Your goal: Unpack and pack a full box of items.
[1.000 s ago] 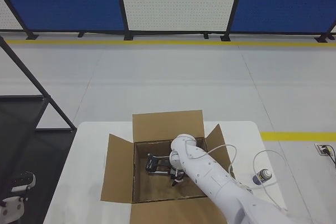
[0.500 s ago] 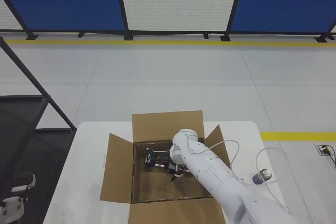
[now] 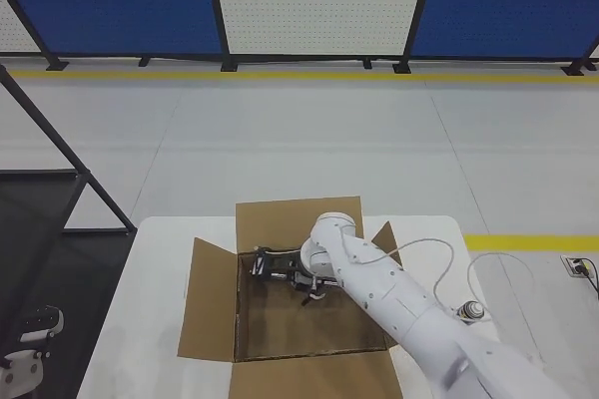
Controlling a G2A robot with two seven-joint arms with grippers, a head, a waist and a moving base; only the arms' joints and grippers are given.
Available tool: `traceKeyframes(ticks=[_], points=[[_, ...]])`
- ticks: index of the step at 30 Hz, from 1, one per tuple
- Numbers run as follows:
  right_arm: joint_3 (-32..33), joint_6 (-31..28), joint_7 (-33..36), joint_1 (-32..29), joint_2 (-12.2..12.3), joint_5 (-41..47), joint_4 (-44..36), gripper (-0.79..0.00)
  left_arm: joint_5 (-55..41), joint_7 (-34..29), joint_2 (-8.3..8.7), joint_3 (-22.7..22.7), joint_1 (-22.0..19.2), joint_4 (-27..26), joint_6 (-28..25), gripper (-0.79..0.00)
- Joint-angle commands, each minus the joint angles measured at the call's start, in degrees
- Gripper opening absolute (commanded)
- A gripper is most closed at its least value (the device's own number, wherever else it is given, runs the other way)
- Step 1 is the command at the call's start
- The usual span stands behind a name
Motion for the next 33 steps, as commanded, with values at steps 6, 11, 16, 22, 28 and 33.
traceKeyframes(ticks=[6, 11, 16, 22, 28, 33], points=[[10.4, 3.6, 12.6, -9.8, 9.6, -2.0, -28.9, -0.785, 0.0, 0.0, 0.00, 0.0, 0.0, 0.0, 0.0, 0.000], [19.1, 4.8, 17.4, -22.3, 16.4, -5.7, -51.5, -0.785, 0.0, 0.0, 0.00, 0.0, 0.0, 0.0, 0.0, 0.000], [23.5, 3.7, 16.3, -28.8, 20.5, -7.2, -63.1, -0.785, 0.0, 0.0, 0.00, 0.0, 0.0, 0.0, 0.0, 0.000], [29.2, 4.0, 13.8, -33.0, 22.3, -5.5, -70.8, -0.785, 0.0, 0.0, 0.00, 0.0, 0.0, 0.0, 0.0, 0.000], [29.2, 4.0, 13.8, -33.0, 22.3, -5.5, -70.8, -0.785, 0.0, 0.0, 0.00, 0.0, 0.0, 0.0, 0.0, 0.000], [29.2, 4.0, 13.8, -33.0, 22.3, -5.5, -70.8, -0.785, 0.0, 0.0, 0.00, 0.0, 0.0, 0.0, 0.0, 0.000]])
